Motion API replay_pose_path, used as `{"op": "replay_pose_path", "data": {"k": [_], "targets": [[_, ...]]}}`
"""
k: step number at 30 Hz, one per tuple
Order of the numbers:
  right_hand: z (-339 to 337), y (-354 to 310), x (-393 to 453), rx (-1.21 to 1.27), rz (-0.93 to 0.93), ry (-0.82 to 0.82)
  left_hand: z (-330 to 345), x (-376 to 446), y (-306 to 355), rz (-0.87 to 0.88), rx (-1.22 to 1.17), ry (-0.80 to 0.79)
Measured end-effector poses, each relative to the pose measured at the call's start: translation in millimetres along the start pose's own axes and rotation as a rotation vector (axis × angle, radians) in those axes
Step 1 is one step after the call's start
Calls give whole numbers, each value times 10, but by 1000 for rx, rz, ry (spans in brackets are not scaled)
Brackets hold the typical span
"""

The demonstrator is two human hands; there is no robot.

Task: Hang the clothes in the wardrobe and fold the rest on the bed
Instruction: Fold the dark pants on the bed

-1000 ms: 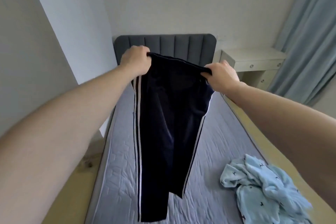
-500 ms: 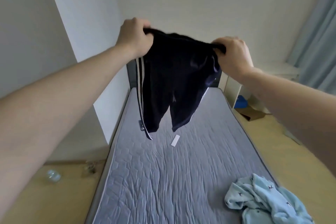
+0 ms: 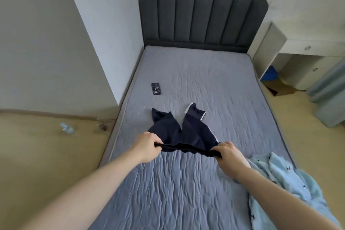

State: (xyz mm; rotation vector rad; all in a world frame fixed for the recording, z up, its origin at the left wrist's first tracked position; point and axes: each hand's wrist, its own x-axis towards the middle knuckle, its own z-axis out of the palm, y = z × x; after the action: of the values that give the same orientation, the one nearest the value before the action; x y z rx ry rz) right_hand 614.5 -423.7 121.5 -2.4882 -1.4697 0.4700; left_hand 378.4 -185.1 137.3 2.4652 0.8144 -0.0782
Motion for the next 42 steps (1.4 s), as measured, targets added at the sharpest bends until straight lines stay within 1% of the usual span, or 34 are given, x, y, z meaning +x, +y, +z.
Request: {"op": "replay_pose_path", "data": {"k": [3,6,9,11,14,20,22,25,28,31,33,35,37,39,41,42], "targets": [[816,171,-164,31,54,-129,800,-154,-368,-54,-33,-124],[1547,290,-361,41,82,-271,1529,-353,-721,-118,-45,-210],[2169,392,-564,61,125,-391,2200,-565,-1014,-184,-80,-275],[2547,468,-681,77,144,-449,2597,-706,-1169,-195,-84,-321],[3060,531,-848,88,171,-552,3083,-905,-1375,-226,-105,-340],[3872,666,-1156,77,241,-708,4013,-1148,-1758,-239,-69,-429],[4108,715,-1255,71,265,-748,4284,-1188,-1862,-243,-60,-484],[4397,766,-1381,62,294,-809,4613,-1271,-1921,-225,-2,-565],[4614,812,-1445,40,308,-845,4879,-1390,-1962,-249,37,-672],[4760,838,-1472,16,334,-898,5099,-1475,-2006,-207,63,-733],[4812,846,-1474,8,354,-948,5177,-1506,-1994,-200,40,-730],[4838,854,-1466,29,388,-991,5207,-1529,-1970,-259,-53,-669],[4841,863,-1435,73,425,-998,5206,-1522,-1944,-394,-195,-542],[4842,869,-1372,131,440,-960,5206,-1481,-1948,-566,-308,-380],[4844,878,-1299,188,443,-898,5223,-1427,-1993,-742,-313,-276],[4847,888,-1259,211,445,-868,5241,-1408,-2028,-826,-292,-267]]}}
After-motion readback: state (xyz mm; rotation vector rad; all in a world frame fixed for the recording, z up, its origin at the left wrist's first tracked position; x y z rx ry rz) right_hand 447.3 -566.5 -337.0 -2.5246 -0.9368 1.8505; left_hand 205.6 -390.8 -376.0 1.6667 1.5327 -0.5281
